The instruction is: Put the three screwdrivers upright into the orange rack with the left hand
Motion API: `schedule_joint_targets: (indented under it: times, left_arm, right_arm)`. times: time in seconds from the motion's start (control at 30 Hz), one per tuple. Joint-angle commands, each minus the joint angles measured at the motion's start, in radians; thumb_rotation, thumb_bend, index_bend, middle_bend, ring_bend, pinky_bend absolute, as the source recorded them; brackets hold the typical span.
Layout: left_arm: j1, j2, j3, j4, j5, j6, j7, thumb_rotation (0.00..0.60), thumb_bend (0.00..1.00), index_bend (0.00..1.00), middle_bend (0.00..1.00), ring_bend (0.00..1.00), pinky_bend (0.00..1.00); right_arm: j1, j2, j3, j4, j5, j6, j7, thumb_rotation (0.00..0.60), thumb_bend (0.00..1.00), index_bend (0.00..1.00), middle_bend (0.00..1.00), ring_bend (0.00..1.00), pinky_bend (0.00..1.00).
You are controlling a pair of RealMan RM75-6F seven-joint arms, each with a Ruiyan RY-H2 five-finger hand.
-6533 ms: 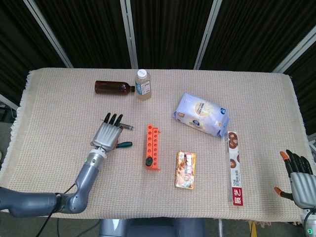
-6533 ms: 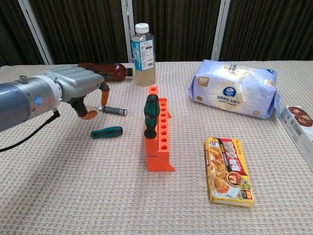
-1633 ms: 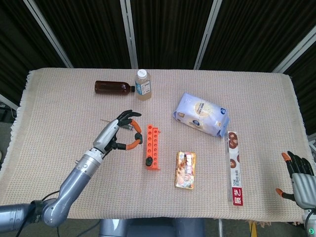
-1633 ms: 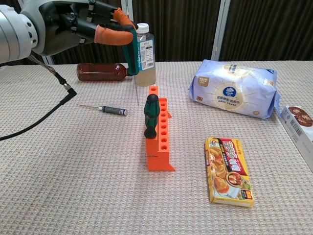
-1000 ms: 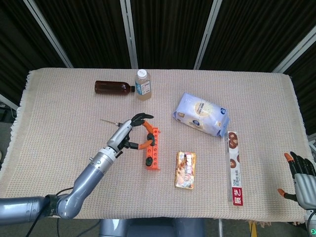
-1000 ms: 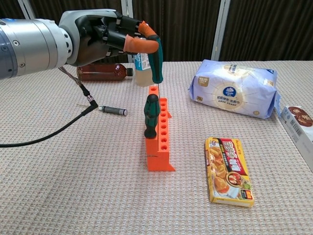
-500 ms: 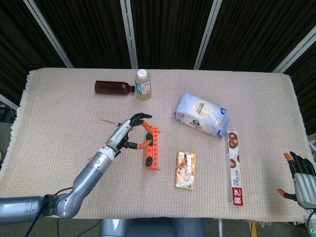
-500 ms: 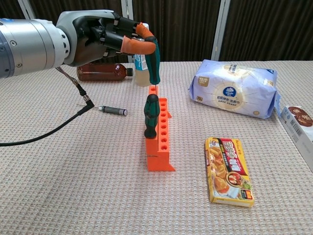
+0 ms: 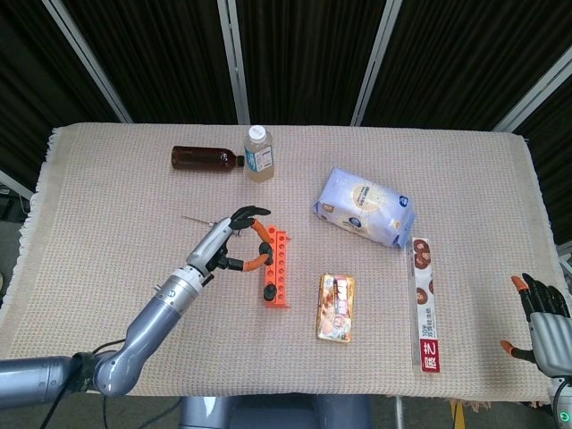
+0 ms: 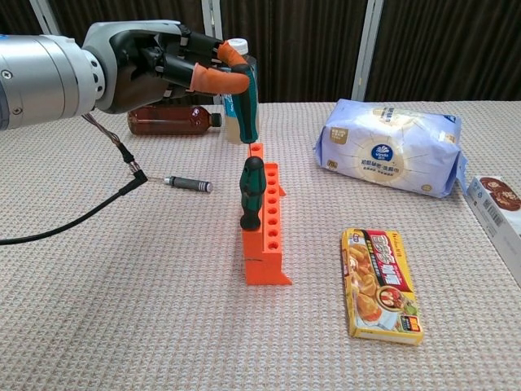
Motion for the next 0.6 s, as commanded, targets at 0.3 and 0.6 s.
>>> schedule_joint_targets:
  times: [0.3,0.6]
  left_arm:
    - [-0.006,-0.003,0.017,0.020,0.004,-0.015,0.001,0.600,0.39,0.69,0.12,0.00,0.00]
    - [-0.010,-0.064,0.057,0.074,0.021,0.014,0.029,0.600,0.39,0.68,0.12,0.00,0.00]
  right_arm:
    - [-0.001,0.001,0.000,-0.005,0.004,0.000,-0.006,0.600,0.00,0.00,0.00,0.00,0.00]
    - [0.001,0.001,0.001,-0.003,0.008,-0.005,-0.005,0.600,0.00,0.00,0.00,0.00,0.00]
